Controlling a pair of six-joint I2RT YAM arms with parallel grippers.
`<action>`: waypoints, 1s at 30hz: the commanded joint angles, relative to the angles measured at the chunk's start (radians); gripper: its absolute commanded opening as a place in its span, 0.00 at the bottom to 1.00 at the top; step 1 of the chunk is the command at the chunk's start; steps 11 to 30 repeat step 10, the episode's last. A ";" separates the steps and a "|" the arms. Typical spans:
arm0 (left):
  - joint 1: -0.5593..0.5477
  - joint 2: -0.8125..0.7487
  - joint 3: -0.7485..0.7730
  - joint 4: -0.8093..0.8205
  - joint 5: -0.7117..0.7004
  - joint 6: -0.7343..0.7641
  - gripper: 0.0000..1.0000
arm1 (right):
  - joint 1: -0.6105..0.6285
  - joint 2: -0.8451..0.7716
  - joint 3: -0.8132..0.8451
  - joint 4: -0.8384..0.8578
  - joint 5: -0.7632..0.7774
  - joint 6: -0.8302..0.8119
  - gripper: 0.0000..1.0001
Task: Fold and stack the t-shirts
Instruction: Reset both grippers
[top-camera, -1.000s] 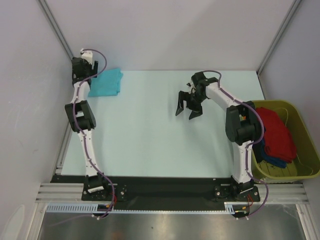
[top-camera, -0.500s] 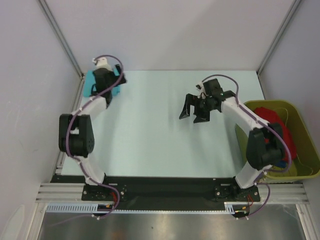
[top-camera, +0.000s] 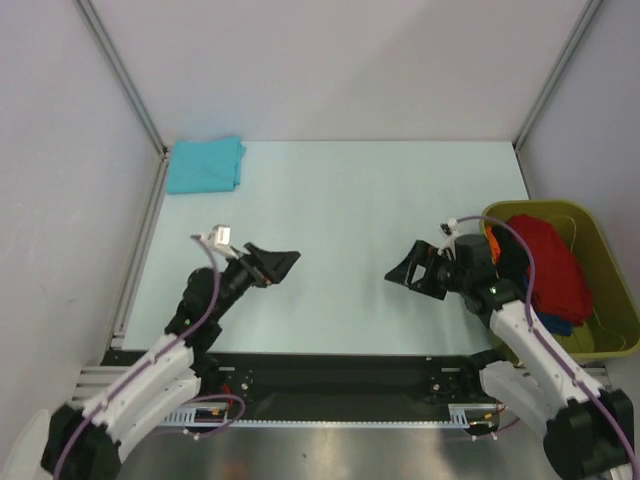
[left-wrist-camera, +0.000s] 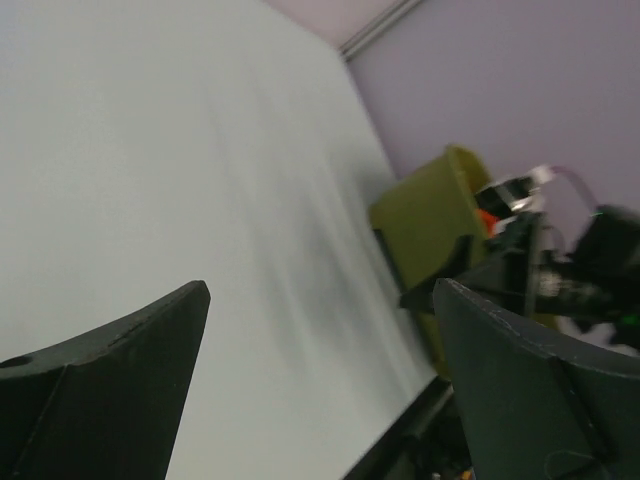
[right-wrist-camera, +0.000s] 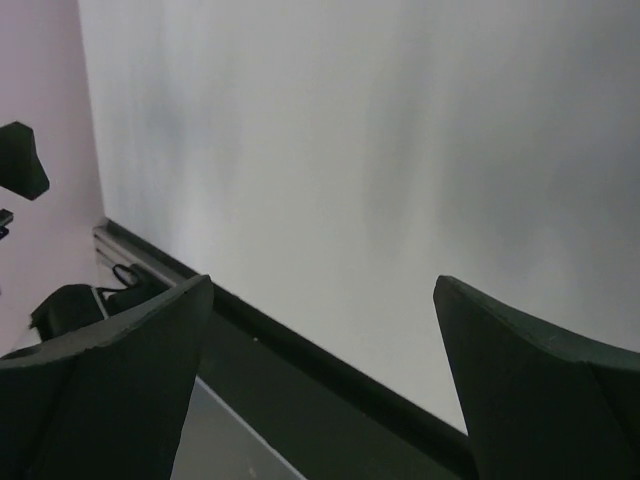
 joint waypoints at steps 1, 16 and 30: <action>0.003 -0.323 -0.139 -0.028 0.040 -0.213 1.00 | 0.010 -0.208 -0.158 0.119 0.022 0.165 1.00; 0.006 -0.787 -0.295 -0.039 0.259 -0.577 1.00 | 0.013 -0.673 -0.331 0.030 0.000 0.347 1.00; 0.006 -0.787 -0.295 -0.039 0.259 -0.577 1.00 | 0.013 -0.673 -0.331 0.030 0.000 0.347 1.00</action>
